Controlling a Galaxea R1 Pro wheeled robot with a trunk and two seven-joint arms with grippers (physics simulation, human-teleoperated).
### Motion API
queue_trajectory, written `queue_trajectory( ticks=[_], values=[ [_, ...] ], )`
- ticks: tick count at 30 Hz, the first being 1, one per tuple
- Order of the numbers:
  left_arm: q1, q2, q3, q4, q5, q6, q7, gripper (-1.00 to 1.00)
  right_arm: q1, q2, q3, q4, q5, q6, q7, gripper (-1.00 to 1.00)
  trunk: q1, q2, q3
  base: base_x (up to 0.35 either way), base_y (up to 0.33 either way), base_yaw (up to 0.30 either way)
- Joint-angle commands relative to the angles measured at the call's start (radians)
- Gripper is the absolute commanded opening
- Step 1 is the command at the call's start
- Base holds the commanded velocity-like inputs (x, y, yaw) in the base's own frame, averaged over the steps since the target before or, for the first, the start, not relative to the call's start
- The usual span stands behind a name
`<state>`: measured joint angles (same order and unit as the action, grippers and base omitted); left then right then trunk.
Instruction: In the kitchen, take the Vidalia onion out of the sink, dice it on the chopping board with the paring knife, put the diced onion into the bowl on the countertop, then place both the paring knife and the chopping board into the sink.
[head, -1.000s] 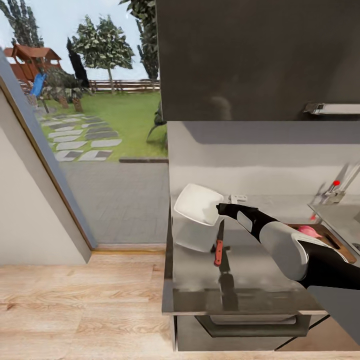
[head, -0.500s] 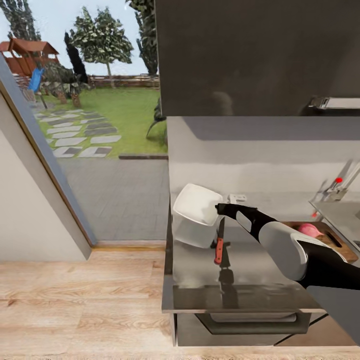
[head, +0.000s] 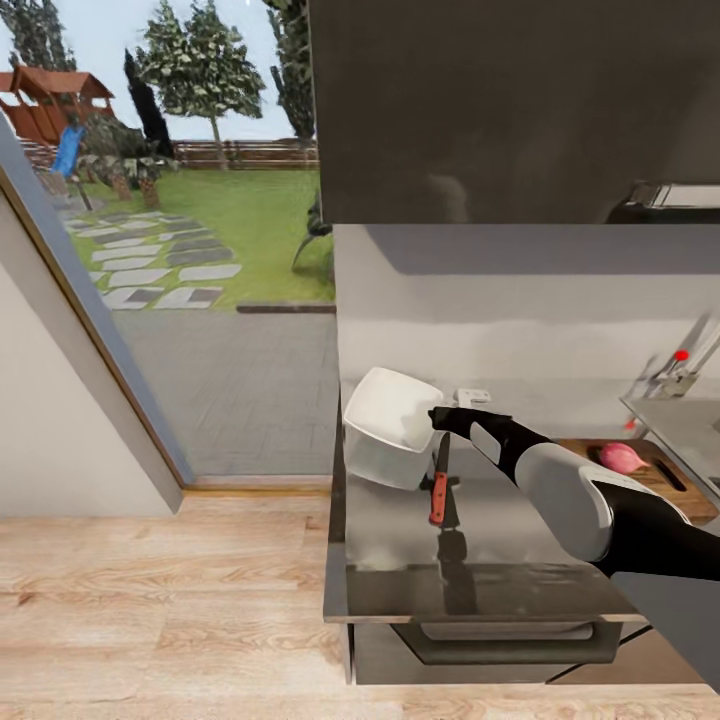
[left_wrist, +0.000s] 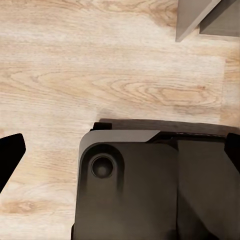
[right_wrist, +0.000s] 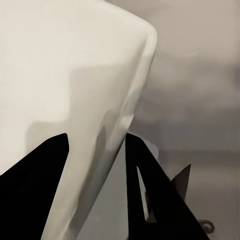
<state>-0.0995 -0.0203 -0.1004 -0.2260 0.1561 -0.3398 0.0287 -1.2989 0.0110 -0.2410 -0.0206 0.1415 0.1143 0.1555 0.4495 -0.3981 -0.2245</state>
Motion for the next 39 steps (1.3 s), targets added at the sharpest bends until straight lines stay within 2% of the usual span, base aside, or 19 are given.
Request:
queue_trajectory(
  ticks=[1, 12, 23, 39],
  values=[
    [-0.001, 0.000, -0.009, 0.001, 0.010, -0.004, 0.003, 1.00, 0.000, 0.000, -0.012, -0.002, 0.010, 0.007, 0.002, -1.00, 0.000, -0.002, -0.002, 0.000, 0.000, 0.000],
    [-0.001, 0.000, -0.009, 0.001, 0.010, -0.004, 0.003, 1.00, 0.000, -0.003, -0.011, -0.005, 0.012, 0.021, 0.000, -1.00, 0.000, -0.002, -0.003, 0.000, 0.000, 0.000],
    [-0.001, 0.000, -0.009, 0.002, 0.010, -0.004, 0.003, 1.00, 0.000, -0.002, -0.009, -0.022, 0.018, 0.110, -0.003, -1.00, 0.000, -0.002, -0.003, 0.000, 0.000, 0.000],
    [-0.001, 0.000, -0.009, 0.002, 0.010, -0.004, 0.004, 1.00, 0.000, -0.003, -0.009, -0.025, 0.016, 0.110, -0.001, -1.00, 0.000, -0.002, -0.003, 0.000, 0.000, 0.000]
  ],
)
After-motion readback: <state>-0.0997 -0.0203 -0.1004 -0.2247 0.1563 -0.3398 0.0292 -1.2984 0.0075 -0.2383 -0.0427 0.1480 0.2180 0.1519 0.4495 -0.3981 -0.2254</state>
